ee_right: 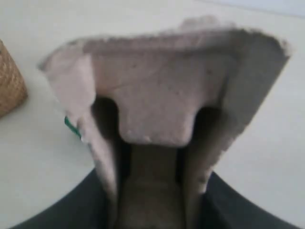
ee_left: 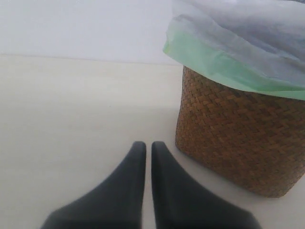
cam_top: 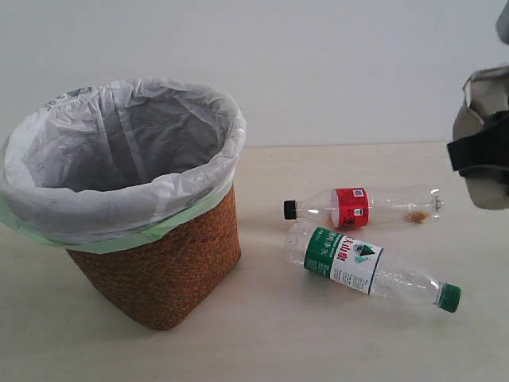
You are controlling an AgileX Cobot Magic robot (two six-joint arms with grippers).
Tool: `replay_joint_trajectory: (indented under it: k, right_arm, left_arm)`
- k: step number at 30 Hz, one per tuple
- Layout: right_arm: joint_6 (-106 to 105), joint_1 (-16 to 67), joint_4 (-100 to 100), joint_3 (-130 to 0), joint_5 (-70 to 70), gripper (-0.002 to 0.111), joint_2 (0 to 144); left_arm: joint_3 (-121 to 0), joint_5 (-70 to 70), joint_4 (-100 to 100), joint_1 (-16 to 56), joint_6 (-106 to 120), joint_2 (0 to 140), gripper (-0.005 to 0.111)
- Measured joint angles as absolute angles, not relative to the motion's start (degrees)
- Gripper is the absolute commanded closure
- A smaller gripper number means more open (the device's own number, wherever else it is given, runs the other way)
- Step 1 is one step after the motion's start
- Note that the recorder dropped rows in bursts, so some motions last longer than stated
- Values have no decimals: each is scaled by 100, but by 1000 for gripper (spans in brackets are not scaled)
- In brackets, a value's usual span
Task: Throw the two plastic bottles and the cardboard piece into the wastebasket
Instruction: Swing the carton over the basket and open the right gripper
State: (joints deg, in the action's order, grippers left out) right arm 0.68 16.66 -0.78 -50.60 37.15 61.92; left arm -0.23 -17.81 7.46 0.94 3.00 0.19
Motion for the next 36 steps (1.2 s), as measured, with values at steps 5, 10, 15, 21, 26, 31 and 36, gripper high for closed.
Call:
replay_joint_trajectory:
  k: [5,10,15,21,26,31,36]
  right_arm:
    - [311,1666,-90,-5060,3541,108,7070]
    - [415,1661,-94,-5060,3198,108,7752]
    - [504,1438,-156,-5192,3168,108,8024]
    - [536,567,-347,-5517,3658,108,8034]
    - [512,439,-126,-5526,3447,108,8301]
    - [-418,1753,1689,-6869,3596,80,8897]
    - [-540,3116,3501,-10213,4440,39,9659]
  left_arm:
    - [-23,-1781,746,94,300,19,103]
    - [-23,-1781,746,94,300,19,103]
    - [-23,-1781,746,94,300,19,103]
    - [-23,-1781,746,94,300,19,103]
    - [-23,-1781,746,94,300,19,103]
    - [-23,-1781,746,94,300,19,103]
    - [-23,-1781,746,94,300,19,103]
